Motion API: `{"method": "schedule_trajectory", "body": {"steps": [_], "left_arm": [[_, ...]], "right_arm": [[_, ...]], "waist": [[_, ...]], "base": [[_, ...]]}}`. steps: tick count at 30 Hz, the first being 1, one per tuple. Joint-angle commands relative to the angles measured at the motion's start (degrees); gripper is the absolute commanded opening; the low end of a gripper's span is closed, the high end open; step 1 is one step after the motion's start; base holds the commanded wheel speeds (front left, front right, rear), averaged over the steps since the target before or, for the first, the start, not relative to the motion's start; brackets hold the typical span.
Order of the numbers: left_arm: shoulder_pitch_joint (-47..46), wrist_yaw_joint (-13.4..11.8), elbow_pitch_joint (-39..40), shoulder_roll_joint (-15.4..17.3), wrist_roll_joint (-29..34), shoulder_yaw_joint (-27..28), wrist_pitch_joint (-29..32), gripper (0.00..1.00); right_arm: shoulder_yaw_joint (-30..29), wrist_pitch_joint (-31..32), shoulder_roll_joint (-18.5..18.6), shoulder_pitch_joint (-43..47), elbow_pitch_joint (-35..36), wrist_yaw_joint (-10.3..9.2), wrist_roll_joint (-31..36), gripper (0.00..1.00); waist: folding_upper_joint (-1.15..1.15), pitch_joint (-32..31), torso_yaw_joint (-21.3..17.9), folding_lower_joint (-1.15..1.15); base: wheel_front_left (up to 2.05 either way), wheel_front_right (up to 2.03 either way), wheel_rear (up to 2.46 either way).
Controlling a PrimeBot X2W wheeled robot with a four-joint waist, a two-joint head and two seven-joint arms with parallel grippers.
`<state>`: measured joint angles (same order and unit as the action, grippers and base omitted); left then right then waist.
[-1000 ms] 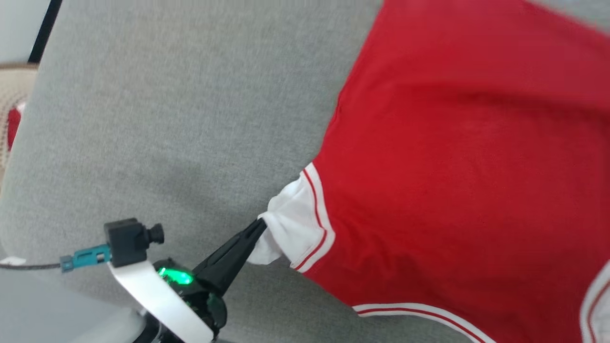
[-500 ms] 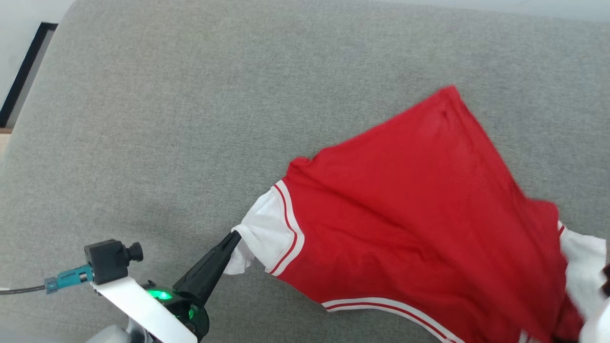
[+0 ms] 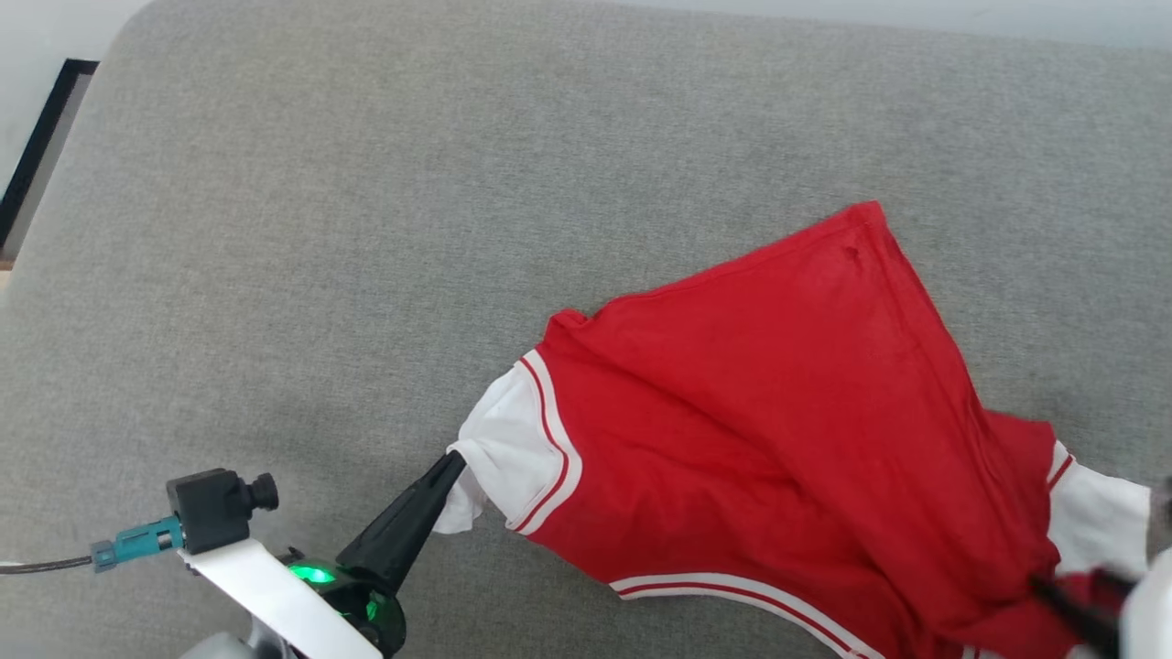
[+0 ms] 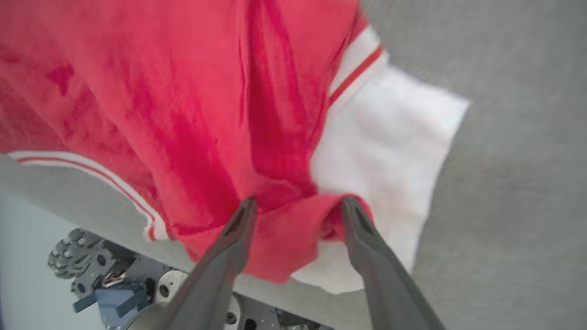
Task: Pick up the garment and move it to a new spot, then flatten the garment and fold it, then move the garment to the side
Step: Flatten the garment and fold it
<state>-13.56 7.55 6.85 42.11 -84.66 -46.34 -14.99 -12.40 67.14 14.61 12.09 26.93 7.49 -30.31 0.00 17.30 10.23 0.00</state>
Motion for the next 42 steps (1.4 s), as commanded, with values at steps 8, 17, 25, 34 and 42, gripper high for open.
{"method": "schedule_trajectory", "body": {"steps": [8, 17, 25, 34, 42], "left_arm": [[-2.8, -0.1, 1.3, -2.2, 0.7, -1.7, -0.2, 0.00], [-7.8, -0.1, 0.5, -5.6, 0.0, -4.2, -0.2, 0.00], [-9.9, -0.1, -0.1, -7.2, -0.4, -5.2, -0.2, 0.00], [-10.7, -0.1, -1.2, -7.3, -0.9, -5.0, -0.2, 0.00], [-13.7, -0.1, -3.8, -4.3, -0.2, -6.3, -0.2, 0.00]], "right_arm": [[-6.2, -1.7, 8.0, -21.7, 2.2, 0.00, 2.9, 1.00], [11.1, -7.6, 9.5, -41.3, -16.1, 0.00, 10.5, 1.00], [17.9, -6.7, 11.4, -45.2, -27.4, -0.01, 12.1, 1.00], [19.0, -6.1, 11.2, -44.2, -33.2, -0.01, 11.1, 0.00], [15.7, -16.7, 7.8, -48.1, -34.6, -0.01, 10.6, 0.00]], "waist": [[0.00, 3.0, 3.8, 0.00], [0.00, 7.6, 8.6, 0.00], [0.00, 9.2, 10.6, 0.00], [0.00, 8.9, 9.5, 0.00], [0.00, 5.9, 6.2, 0.00]], "base": [[0.00, 0.00, 0.00], [0.00, 0.00, 0.00], [0.00, 0.00, 0.00], [0.00, 0.00, 0.00], [0.00, 0.00, 0.00]]}}
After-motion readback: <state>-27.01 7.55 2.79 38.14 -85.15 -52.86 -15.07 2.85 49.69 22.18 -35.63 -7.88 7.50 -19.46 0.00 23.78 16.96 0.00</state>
